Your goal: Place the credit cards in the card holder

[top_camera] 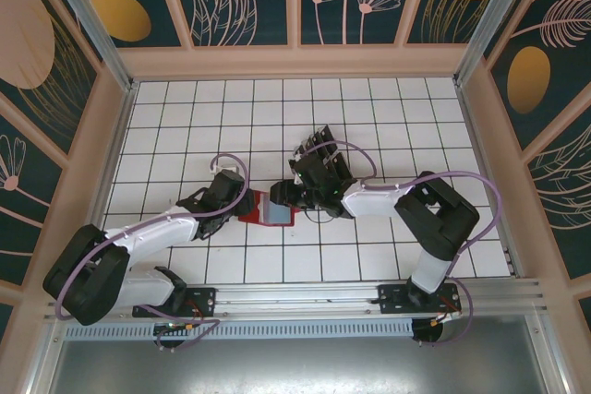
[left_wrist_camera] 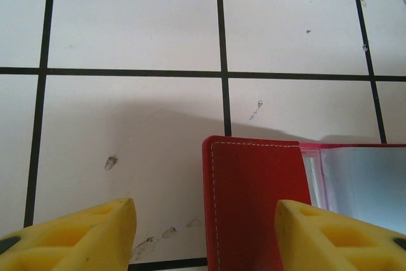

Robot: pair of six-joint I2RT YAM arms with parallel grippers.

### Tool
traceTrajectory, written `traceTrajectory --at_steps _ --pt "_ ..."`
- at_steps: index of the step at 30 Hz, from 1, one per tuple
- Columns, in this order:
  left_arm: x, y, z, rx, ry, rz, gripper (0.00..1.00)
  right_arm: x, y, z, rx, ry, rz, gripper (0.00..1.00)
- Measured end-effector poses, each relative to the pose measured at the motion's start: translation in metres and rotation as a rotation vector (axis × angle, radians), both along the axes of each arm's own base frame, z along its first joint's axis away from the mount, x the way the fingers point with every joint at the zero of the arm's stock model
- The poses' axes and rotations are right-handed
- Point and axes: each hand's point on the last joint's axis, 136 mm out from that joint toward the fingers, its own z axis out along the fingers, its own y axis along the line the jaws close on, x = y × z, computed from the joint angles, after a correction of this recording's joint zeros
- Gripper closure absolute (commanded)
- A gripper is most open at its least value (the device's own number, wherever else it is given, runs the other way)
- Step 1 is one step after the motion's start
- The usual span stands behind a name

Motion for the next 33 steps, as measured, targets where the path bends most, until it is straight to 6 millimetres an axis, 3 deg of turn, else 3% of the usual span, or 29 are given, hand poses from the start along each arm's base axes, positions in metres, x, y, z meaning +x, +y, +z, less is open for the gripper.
traceTrajectory --at_steps 14,22,33 --pt "-0.004 0.003 -0.009 0.021 0.019 -0.003 0.4 -0.002 -0.002 -0.03 -0.058 0.032 0.012 0.6" --pt "-0.01 0.006 -0.022 0.034 0.05 -0.008 0.41 0.004 0.02 -0.028 -0.043 0.025 0.036 0.6" --pt "-0.015 0.004 -0.014 -0.025 0.003 -0.024 0.4 0.004 0.027 -0.027 -0.002 0.043 0.019 0.6"
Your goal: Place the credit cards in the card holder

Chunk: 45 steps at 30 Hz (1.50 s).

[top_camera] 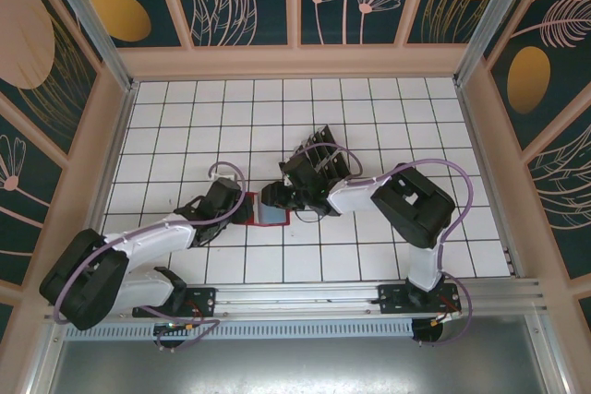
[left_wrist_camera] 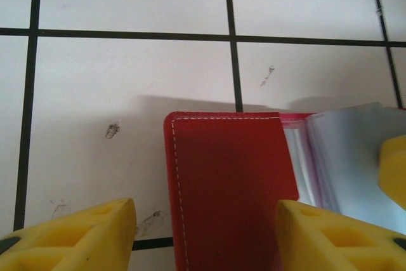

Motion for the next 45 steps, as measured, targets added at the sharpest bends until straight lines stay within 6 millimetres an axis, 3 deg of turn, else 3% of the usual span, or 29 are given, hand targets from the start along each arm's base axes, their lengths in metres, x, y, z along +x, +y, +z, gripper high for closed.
traceTrajectory --at_steps 6,15,18,30,35,39,45 --pt "0.001 -0.002 0.006 -0.028 -0.016 0.006 0.43 -0.002 0.002 0.001 0.02 0.013 -0.001 0.6" --pt "-0.001 0.001 0.0 -0.04 0.006 0.047 0.66 -0.005 0.004 0.002 0.022 0.015 0.009 0.6" --pt "-0.002 0.003 -0.005 -0.031 0.019 0.059 0.68 -0.005 0.007 0.001 0.022 0.015 0.014 0.6" --pt "-0.006 0.004 -0.02 -0.024 0.052 0.066 0.67 -0.004 0.023 0.001 0.037 0.025 0.043 0.6" --pt "-0.006 0.003 -0.02 -0.033 0.051 0.061 0.57 -0.003 0.025 0.002 0.039 0.023 0.044 0.6" --pt "-0.006 0.002 -0.013 -0.056 0.027 0.059 0.48 -0.003 0.025 0.002 0.043 0.034 0.034 0.6" --pt "-0.005 -0.001 0.004 -0.107 -0.023 0.049 0.45 -0.003 0.024 0.001 0.049 0.052 0.017 0.6"
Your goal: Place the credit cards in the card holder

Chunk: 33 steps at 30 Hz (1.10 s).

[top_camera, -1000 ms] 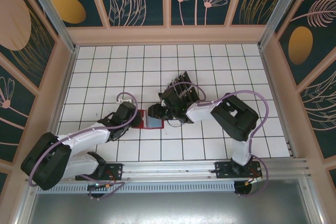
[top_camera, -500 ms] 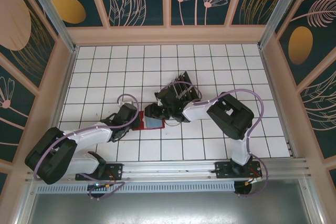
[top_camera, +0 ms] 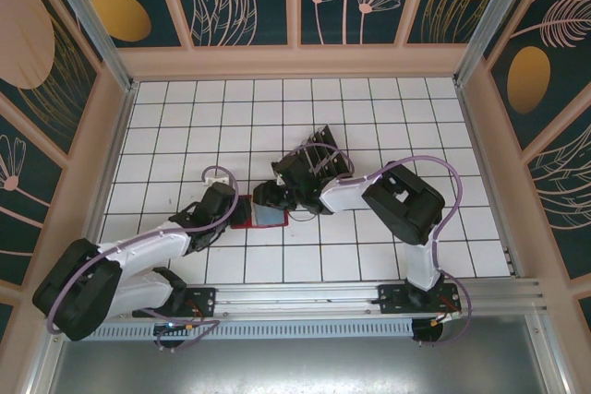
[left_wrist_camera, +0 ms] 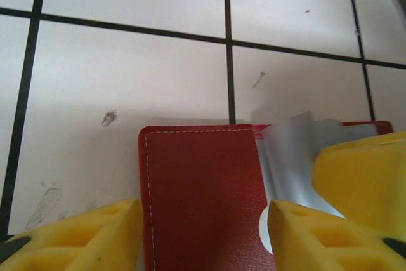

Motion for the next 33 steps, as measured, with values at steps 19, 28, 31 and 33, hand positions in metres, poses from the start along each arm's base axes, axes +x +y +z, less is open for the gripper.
traceTrajectory --at_steps 19,28,31,33 --pt "-0.015 -0.018 0.001 -0.095 -0.012 -0.099 0.45 0.0 0.0 0.001 0.033 0.042 -0.043 0.59" --pt "-0.017 -0.023 -0.009 -0.084 0.013 -0.119 0.45 0.0 0.001 0.001 0.038 0.049 -0.049 0.59" --pt "-0.017 -0.023 -0.014 -0.076 0.021 -0.12 0.45 0.0 0.001 0.001 0.04 0.051 -0.051 0.58" --pt "-0.016 -0.024 -0.015 -0.07 0.017 -0.117 0.44 0.0 0.001 0.001 0.041 0.052 -0.053 0.58"
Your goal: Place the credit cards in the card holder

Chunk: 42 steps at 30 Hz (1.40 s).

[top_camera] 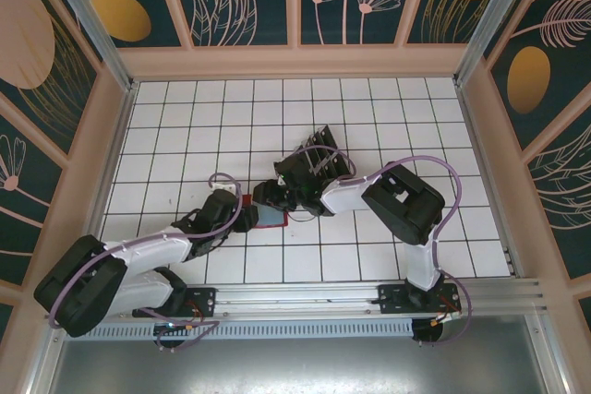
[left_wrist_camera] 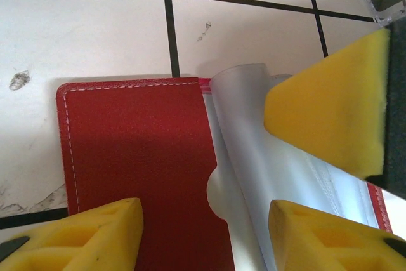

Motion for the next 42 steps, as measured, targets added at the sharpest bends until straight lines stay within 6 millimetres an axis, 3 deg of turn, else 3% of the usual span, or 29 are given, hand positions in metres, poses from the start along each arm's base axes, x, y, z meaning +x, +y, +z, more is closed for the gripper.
traceTrajectory --at_steps 4,11,15,25,38,42 --pt "0.004 0.0 -0.001 0.029 -0.012 0.006 0.46 0.0 0.0 0.001 0.008 0.002 -0.005 0.59" --pt "0.012 0.004 -0.005 0.094 -0.019 0.044 0.6 -0.001 0.0 0.002 0.015 0.005 -0.006 0.58" --pt "0.015 0.006 -0.007 0.116 -0.016 0.063 0.62 -0.003 -0.004 0.008 0.02 0.004 -0.005 0.57" --pt "0.02 0.003 -0.008 0.133 -0.015 0.072 0.62 0.007 -0.02 0.055 0.064 -0.082 -0.042 0.57" --pt "0.017 0.002 -0.004 0.118 -0.012 0.066 0.55 0.005 -0.035 0.032 -0.034 -0.08 -0.041 0.57" --pt "0.014 0.002 -0.003 0.111 -0.01 0.058 0.51 0.003 -0.035 0.017 -0.062 -0.059 -0.034 0.57"
